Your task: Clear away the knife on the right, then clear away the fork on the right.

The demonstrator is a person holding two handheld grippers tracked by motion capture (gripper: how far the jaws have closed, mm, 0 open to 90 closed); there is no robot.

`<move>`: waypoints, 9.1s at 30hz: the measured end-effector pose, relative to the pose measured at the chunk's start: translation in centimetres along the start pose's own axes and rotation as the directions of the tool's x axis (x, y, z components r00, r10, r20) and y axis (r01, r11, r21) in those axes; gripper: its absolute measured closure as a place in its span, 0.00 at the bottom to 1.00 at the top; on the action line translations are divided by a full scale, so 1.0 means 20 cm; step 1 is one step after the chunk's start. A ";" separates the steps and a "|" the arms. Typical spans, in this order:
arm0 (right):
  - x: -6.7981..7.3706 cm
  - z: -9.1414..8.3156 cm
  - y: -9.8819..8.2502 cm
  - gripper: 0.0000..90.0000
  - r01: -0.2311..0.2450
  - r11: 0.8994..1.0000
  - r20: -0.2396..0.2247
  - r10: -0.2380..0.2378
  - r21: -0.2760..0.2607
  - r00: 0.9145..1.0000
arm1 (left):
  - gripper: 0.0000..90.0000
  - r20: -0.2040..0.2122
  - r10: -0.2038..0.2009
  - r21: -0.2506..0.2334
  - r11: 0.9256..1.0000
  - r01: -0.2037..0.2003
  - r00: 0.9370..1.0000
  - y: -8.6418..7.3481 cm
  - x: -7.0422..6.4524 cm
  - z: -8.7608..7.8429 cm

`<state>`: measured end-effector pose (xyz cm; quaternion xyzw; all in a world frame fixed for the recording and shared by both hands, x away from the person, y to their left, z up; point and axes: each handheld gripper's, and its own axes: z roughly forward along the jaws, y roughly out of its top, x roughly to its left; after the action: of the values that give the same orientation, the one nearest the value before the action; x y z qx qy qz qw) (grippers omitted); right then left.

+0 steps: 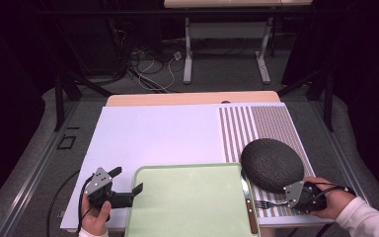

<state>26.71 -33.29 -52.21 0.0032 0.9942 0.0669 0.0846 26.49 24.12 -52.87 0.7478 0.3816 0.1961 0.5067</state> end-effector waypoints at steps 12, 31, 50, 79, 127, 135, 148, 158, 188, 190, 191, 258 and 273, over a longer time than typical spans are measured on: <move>0.02 -0.04 -0.03 0.85 -0.052 0.997 0.000 0.052 -0.049 0.999 | 0.01 -0.001 0.001 0.003 1.000 -0.001 1.000 0.00 0.00 0.00; 0.00 -0.11 -0.01 0.85 -0.111 0.984 0.015 0.114 -0.142 0.993 | 0.01 0.000 -0.001 0.004 1.000 0.001 1.000 0.00 0.00 0.00; -0.03 -0.14 0.03 0.85 -0.213 0.950 0.030 0.225 -0.230 0.974 | 0.01 -0.002 -0.005 -0.001 1.000 0.005 1.000 0.00 0.00 0.00; -0.08 -0.18 0.09 0.85 -0.639 0.698 -0.085 0.651 -0.324 0.754 | 0.01 -0.002 -0.004 0.002 1.000 0.004 1.000 0.00 0.00 0.00; 0.04 -0.16 0.54 0.85 -0.834 0.421 -0.149 0.856 -0.357 0.495 | 0.01 0.006 0.005 -0.001 1.000 -0.005 1.000 0.00 0.00 0.00; 0.05 -0.12 0.63 0.85 -0.824 0.453 -0.174 0.831 -0.339 0.528 | 0.01 0.004 0.005 -0.002 1.000 -0.005 1.000 0.00 0.00 0.00; 0.03 -0.05 0.73 0.85 -0.830 0.447 -0.236 0.813 -0.332 0.532 | 0.01 0.007 0.006 -0.005 1.000 -0.006 1.000 0.00 0.00 0.00; 0.01 0.05 0.78 0.85 -0.844 0.488 -0.224 0.817 -0.223 0.532 | 0.01 0.007 0.005 -0.004 1.000 -0.005 1.000 0.00 0.00 -0.01; 0.04 0.09 0.77 1.00 -0.794 0.498 -0.211 0.783 -0.349 0.584 | 0.01 0.003 0.013 0.001 1.000 -0.013 1.000 0.01 0.00 -0.01; 0.05 0.10 0.78 1.00 -0.777 0.513 -0.216 0.765 -0.364 0.606 | 0.01 0.004 0.012 0.000 1.000 -0.012 1.000 0.01 0.00 -0.01; 0.05 0.10 0.79 1.00 -0.774 0.520 -0.214 0.762 -0.363 0.612 | 0.01 0.005 0.011 0.000 1.000 -0.011 1.000 0.01 0.00 -0.01; -0.03 0.10 0.65 0.91 -0.798 0.435 -0.188 0.818 -0.417 0.544 | 0.01 0.010 0.008 0.000 1.000 -0.008 1.000 0.00 0.00 0.00; -0.03 0.04 0.66 0.73 -0.681 0.567 -0.074 0.742 -0.463 0.667 | 0.01 0.010 0.007 0.000 1.000 -0.007 1.000 0.00 0.00 0.00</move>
<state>27.48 -20.11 -51.21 0.3881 0.8552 0.3244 0.1127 26.50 24.09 -52.80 0.7501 0.3765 0.1940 0.5079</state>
